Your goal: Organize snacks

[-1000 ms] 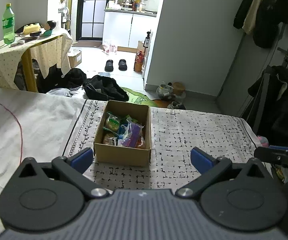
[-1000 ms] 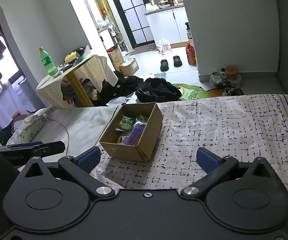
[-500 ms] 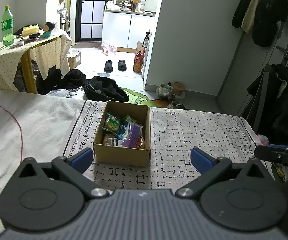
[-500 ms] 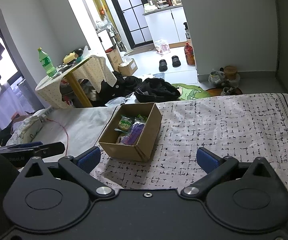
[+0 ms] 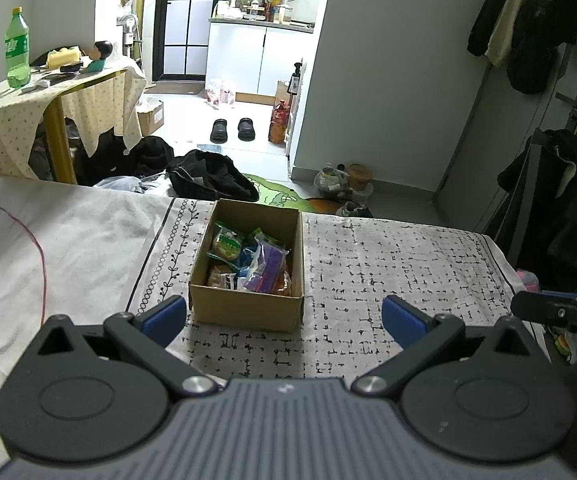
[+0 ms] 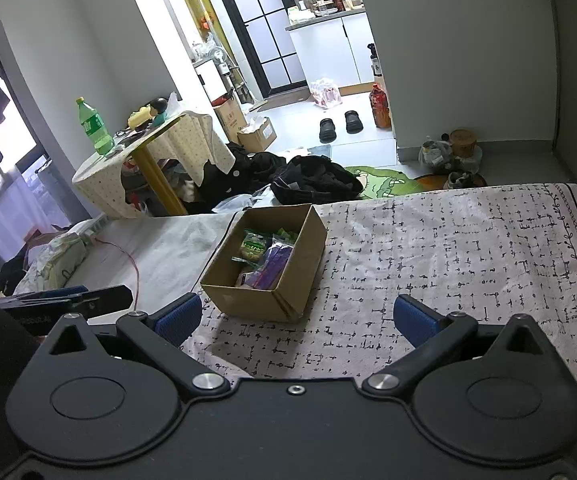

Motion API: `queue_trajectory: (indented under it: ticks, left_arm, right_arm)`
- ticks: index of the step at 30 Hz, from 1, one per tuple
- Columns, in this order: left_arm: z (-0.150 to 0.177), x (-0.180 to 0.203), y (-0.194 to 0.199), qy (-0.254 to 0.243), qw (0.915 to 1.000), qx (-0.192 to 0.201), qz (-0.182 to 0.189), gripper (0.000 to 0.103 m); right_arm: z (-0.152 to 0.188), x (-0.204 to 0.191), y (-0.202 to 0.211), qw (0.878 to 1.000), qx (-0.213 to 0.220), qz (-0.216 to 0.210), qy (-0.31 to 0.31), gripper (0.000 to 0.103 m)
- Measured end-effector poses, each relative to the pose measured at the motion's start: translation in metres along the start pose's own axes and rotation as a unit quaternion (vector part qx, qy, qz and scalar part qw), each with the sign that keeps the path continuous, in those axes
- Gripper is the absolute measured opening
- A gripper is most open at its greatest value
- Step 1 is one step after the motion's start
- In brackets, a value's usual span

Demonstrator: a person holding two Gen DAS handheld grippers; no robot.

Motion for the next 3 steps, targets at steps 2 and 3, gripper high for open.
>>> queue_trajectory:
  ticks: [2, 3]
  left_arm:
    - [-0.0002, 0.0001, -0.0001, -0.002, 1.0, 0.001, 0.0, 0.103]
    - [-0.0003, -0.0001, -0.0006, -0.003, 1.0, 0.0, -0.001, 0.103]
  right_arm:
    - [0.0001, -0.0004, 0.0001, 1.0, 0.0, 0.0, 0.0, 0.103]
    - [0.0001, -0.0001, 0.0, 1.0, 0.0, 0.0, 0.0, 0.103]
Point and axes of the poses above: each gripper's, at about its wrist camera, not at the fingertips, and y roughly against the way its jaws point, x to its right, z to its underside, the point moved 8 cm from there along -y, roughly the way its jaws point, and after that the axes turned 15 degrees about y, right-handed, at the moved point
